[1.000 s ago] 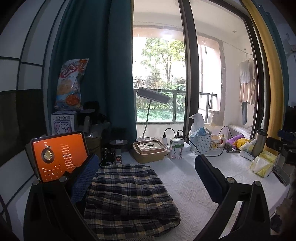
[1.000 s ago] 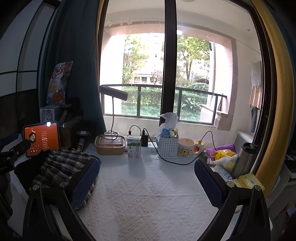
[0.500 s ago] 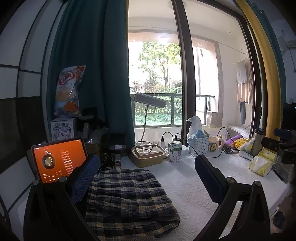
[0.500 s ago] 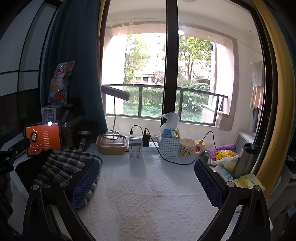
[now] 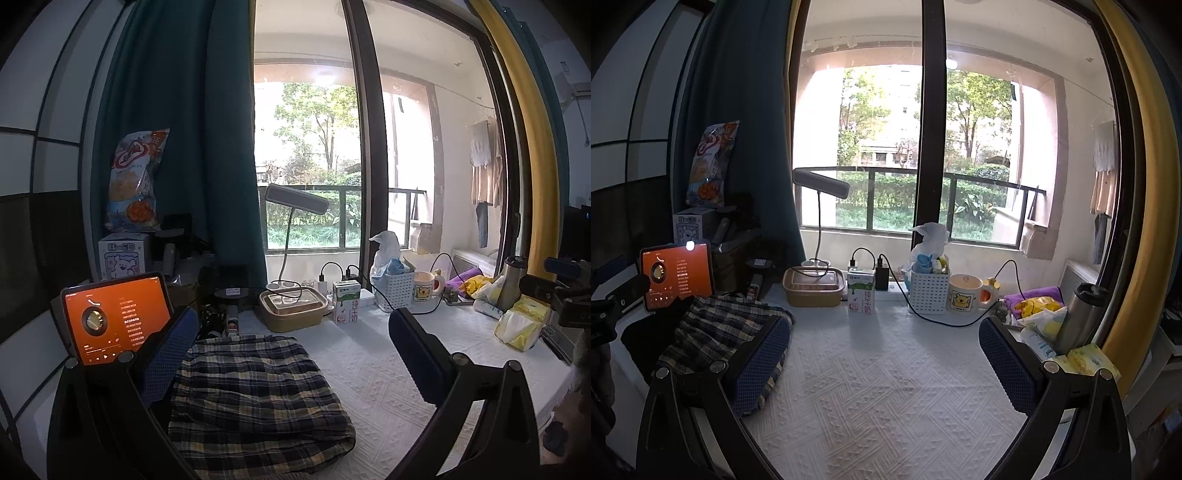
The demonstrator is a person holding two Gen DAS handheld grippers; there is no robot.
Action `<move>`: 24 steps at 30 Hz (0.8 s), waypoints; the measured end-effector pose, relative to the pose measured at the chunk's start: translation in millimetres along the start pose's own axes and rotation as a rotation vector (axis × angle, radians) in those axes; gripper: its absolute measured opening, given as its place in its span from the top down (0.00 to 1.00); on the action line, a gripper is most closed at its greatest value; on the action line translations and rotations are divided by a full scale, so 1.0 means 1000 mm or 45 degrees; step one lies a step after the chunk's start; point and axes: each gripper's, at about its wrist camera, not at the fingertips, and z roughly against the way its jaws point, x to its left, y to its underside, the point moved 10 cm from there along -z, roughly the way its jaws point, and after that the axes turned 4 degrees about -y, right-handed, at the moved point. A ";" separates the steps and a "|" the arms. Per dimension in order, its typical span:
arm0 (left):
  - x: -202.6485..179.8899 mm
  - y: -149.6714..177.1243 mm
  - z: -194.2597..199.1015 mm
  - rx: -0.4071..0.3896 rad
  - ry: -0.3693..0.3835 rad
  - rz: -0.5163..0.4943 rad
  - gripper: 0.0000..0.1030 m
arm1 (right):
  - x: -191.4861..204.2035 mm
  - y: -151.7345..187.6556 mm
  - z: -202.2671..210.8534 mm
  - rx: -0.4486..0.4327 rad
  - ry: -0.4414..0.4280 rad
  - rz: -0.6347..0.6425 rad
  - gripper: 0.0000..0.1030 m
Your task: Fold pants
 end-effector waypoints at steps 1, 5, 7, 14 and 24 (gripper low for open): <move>0.000 0.000 0.000 0.000 -0.001 0.001 0.01 | 0.000 0.000 0.000 0.001 0.000 0.001 0.00; 0.000 0.000 0.000 0.001 0.000 0.002 0.01 | 0.000 0.001 0.000 0.003 0.002 0.000 0.00; 0.001 0.000 0.000 -0.001 0.000 0.000 0.01 | 0.000 0.001 0.000 0.002 0.002 0.000 0.00; -0.001 -0.001 0.002 -0.003 -0.005 0.004 0.01 | 0.000 0.001 0.000 0.002 0.003 -0.001 0.00; -0.002 -0.001 0.003 -0.002 -0.006 0.005 0.01 | 0.000 0.001 0.000 0.002 0.002 0.000 0.00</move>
